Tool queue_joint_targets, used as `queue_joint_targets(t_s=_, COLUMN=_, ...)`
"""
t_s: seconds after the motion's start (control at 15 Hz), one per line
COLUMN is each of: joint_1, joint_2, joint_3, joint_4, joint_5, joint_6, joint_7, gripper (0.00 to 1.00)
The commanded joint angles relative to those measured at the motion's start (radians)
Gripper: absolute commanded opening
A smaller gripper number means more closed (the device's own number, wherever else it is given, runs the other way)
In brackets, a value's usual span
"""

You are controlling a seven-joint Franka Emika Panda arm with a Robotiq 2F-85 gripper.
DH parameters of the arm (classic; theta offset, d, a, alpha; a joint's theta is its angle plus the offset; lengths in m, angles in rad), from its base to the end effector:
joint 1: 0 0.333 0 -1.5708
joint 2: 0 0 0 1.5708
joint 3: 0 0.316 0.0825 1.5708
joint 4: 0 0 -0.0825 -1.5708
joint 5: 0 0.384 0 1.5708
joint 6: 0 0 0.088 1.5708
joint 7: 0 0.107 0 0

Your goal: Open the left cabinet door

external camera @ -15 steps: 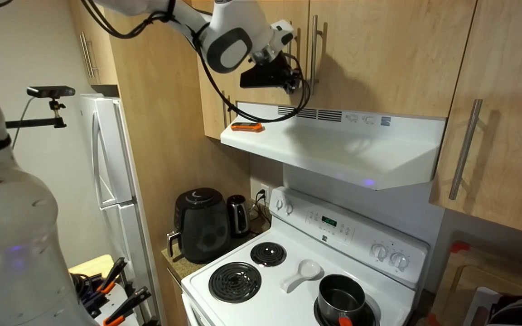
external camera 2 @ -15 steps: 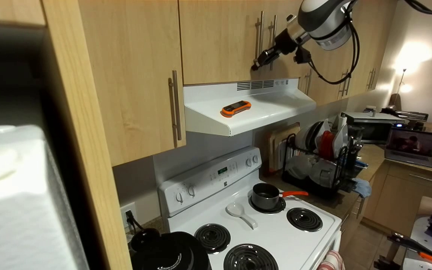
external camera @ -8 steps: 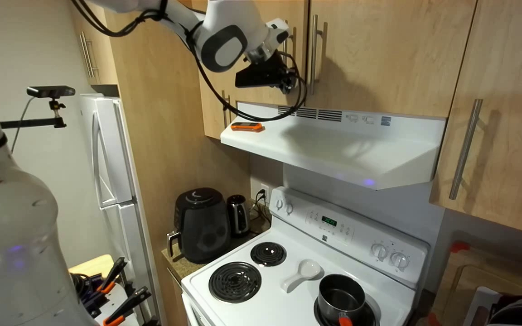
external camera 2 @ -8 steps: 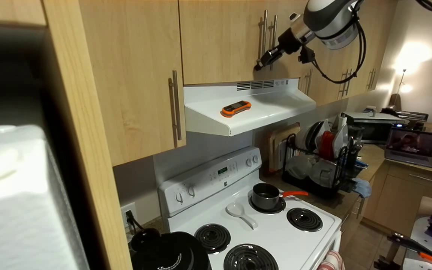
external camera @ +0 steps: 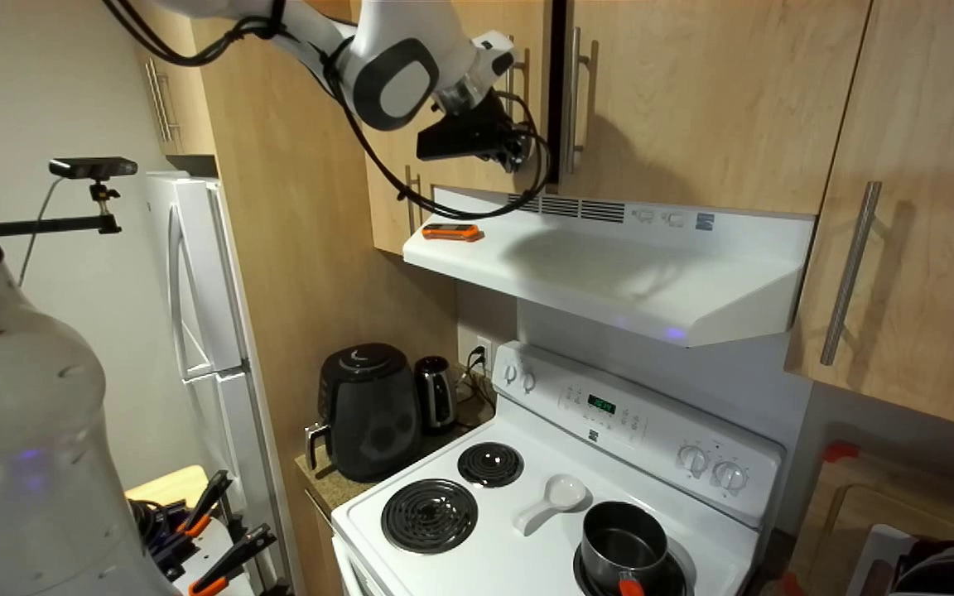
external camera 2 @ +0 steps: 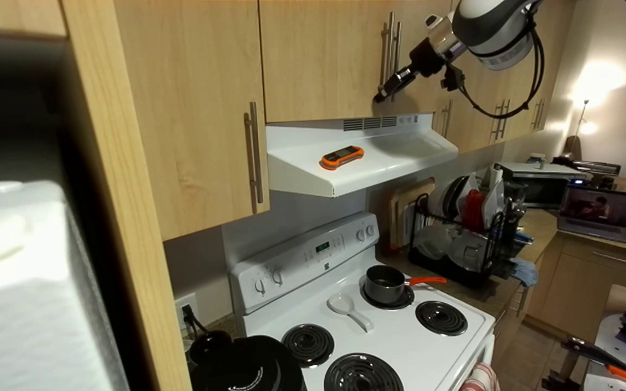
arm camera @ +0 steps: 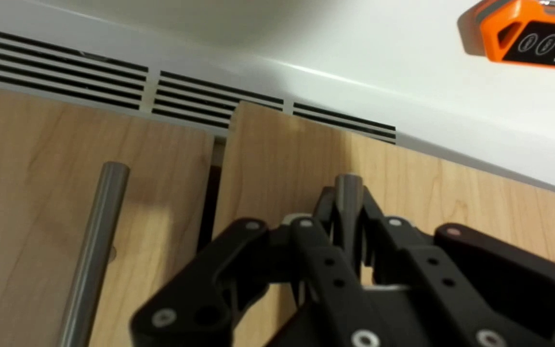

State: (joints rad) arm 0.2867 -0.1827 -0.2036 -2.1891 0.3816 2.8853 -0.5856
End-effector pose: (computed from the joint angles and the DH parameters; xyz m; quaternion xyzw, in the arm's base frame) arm 0.5449 0.0170 0.5643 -0.8879 -0.1476 -0.4345 0.0312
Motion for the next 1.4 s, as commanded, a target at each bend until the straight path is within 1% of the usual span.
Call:
queue_joint_targets(t_s=0.0, joint_1=-0.022, joint_2=-0.083, joint_3=0.023, joint_4=-0.078, joint_5=-0.056, joint_6=-0.041, joint_7=0.04, gripper=0.05)
queue_joint_targets(t_s=0.27, joint_1=-0.027, joint_2=-0.126, joint_3=0.039, joint_4=-0.112, joint_5=-0.079, joint_6=-0.066, joint_7=0.055, gripper=0.05)
queue_joint_targets(t_s=0.8, joint_1=-0.021, joint_2=-0.217, joint_3=0.065, joint_4=-0.175, joint_5=-0.083, joint_6=-0.126, joint_7=0.053, gripper=0.05)
queue_joint_targets(t_s=1.33, joint_1=0.01, joint_2=-0.281, joint_3=0.075, joint_4=-0.219, joint_5=-0.082, joint_6=-0.156, joint_7=0.054, gripper=0.05)
